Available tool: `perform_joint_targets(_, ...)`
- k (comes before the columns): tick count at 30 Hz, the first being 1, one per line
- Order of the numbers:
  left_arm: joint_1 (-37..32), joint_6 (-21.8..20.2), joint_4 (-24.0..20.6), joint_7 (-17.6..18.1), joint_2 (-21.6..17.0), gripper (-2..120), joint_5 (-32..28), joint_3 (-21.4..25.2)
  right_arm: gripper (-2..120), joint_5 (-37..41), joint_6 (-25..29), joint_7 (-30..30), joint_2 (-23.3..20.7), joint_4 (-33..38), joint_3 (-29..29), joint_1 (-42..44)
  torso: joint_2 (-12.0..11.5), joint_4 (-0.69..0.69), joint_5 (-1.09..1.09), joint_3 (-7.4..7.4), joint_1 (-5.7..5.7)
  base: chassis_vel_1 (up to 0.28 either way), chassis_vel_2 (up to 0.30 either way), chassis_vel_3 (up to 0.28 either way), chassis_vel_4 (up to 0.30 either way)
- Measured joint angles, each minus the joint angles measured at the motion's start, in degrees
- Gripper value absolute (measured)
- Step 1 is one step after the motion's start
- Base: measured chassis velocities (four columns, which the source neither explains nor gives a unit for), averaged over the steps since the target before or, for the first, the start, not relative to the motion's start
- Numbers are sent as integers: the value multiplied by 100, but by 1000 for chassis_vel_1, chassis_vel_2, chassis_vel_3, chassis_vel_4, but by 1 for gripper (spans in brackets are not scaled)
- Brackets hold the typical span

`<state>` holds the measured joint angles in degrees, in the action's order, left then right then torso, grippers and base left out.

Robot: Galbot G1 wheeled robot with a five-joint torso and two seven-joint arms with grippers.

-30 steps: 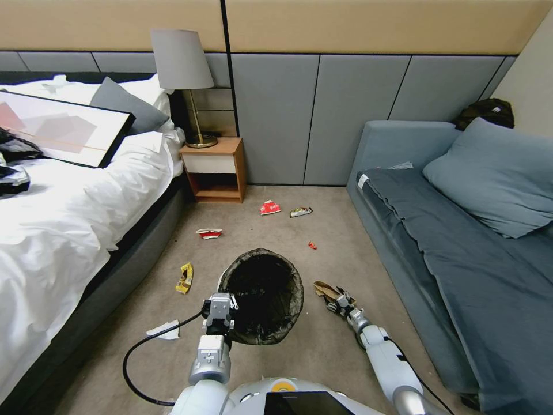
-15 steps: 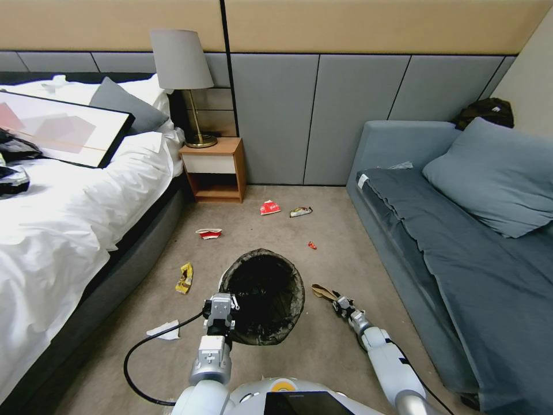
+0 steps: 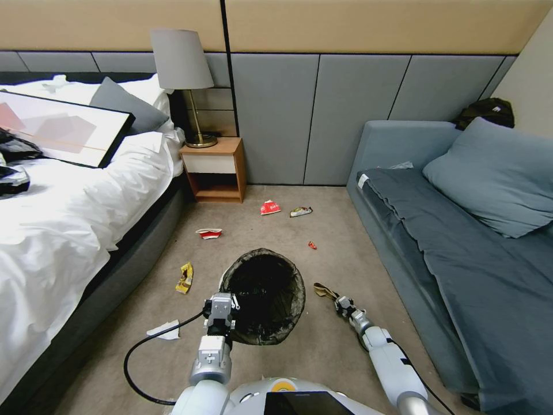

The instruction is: Pick up the trash bin, then pick up the garbage from the floor and place it into the trash bin.

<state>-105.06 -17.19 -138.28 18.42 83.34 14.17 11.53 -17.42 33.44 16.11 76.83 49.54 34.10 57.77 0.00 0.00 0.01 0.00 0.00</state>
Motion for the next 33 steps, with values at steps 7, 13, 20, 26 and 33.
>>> perform_joint_targets(7,-13,6,20,-2,10,1,-23,31,0,997,-84,-357,55,1883,24,520,0,-1,0,0,0,0,0,0,0)
perform_joint_targets(13,-37,4,37,-12,22,1,-44,48,0,1674,-457,-512,66,3974,4,1005,0,-1,0,-1,0,0,0,0,0)
perform_joint_targets(20,-39,-18,116,-74,4,1,-90,86,0,1979,-780,-380,26,6202,-406,1680,0,-1,-3,-1,0,0,0,0,0)
perform_joint_targets(26,1,-30,137,-81,2,1,-112,83,0,2292,-1161,-292,-237,7419,-1663,2466,0,0,-2,-1,0,0,0,0,0)
perform_joint_targets(33,27,-31,183,-82,0,1,-120,41,0,2126,-1206,-344,-366,7149,-2579,2916,0,0,-1,-1,0,0,0,0,0)
